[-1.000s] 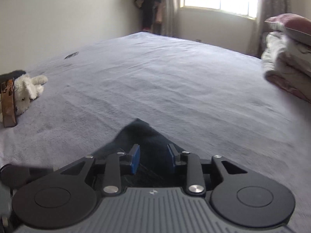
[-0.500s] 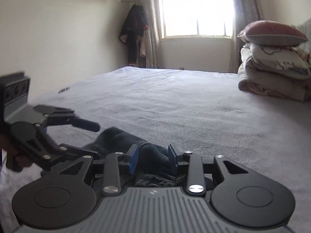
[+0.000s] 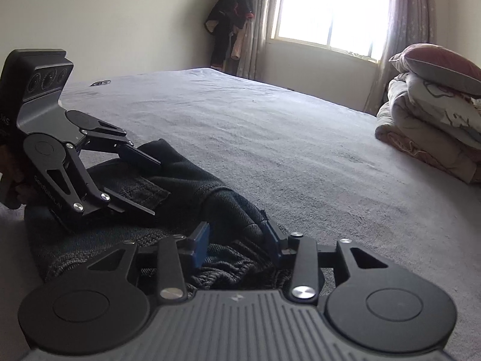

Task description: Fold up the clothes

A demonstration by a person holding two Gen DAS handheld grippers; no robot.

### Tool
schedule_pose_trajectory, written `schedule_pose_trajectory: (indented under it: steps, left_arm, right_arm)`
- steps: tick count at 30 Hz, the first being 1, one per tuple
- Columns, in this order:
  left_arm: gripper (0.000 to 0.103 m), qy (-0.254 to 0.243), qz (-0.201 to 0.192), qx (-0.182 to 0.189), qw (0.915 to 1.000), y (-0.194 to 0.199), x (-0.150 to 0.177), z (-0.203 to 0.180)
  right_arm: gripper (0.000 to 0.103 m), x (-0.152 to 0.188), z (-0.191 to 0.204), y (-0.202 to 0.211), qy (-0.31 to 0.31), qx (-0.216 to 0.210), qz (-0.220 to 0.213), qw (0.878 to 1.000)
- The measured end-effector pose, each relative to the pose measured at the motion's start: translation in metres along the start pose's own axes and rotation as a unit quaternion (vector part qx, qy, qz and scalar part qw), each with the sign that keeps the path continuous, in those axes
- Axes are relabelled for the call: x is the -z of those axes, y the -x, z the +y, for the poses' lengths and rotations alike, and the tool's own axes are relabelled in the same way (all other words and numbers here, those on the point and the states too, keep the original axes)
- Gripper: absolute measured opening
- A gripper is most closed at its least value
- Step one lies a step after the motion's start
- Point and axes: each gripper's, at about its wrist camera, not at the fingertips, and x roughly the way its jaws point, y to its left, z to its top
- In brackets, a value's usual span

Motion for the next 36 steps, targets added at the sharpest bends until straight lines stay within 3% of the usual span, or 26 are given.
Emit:
schedule_pose_trajectory:
  steps: [5,8,14,18,23,28,36]
  left_arm:
    - [0.091,0.013,0.003,-0.037,0.9992,0.01,-0.005,-0.007]
    - [0.098,0.07,-0.013,-0.043,0.9965,0.031,-0.001,-0.006]
    - [0.1,0.166,0.004,-0.081,0.9828,0.062,0.009,-0.006]
    - [0.1,0.206,0.037,-0.119,0.9707,0.078,0.012,-0.007]
    - [0.1,0.232,0.076,-0.143,0.9591,0.092,0.012,-0.015]
    - [0.102,0.248,0.106,-0.162,0.9492,0.097,0.011,-0.03]
    - [0.103,0.246,0.128,-0.186,0.9427,0.101,0.013,-0.056]
  right_arm:
    - [0.046,-0.011,0.01,0.012,-0.018,0.03,-0.009,0.999]
    - [0.061,-0.016,0.016,0.023,-0.05,0.04,-0.013,0.998]
    - [0.063,-0.021,0.03,0.033,-0.071,0.046,0.011,0.996]
    - [0.065,-0.03,0.031,0.039,-0.104,0.079,0.043,0.99]
    - [0.067,-0.035,0.029,0.053,-0.18,0.1,0.081,0.975]
    - [0.068,-0.036,0.049,0.071,-0.162,0.11,0.099,0.976]
    - [0.071,-0.039,0.06,0.092,-0.166,0.12,0.11,0.973]
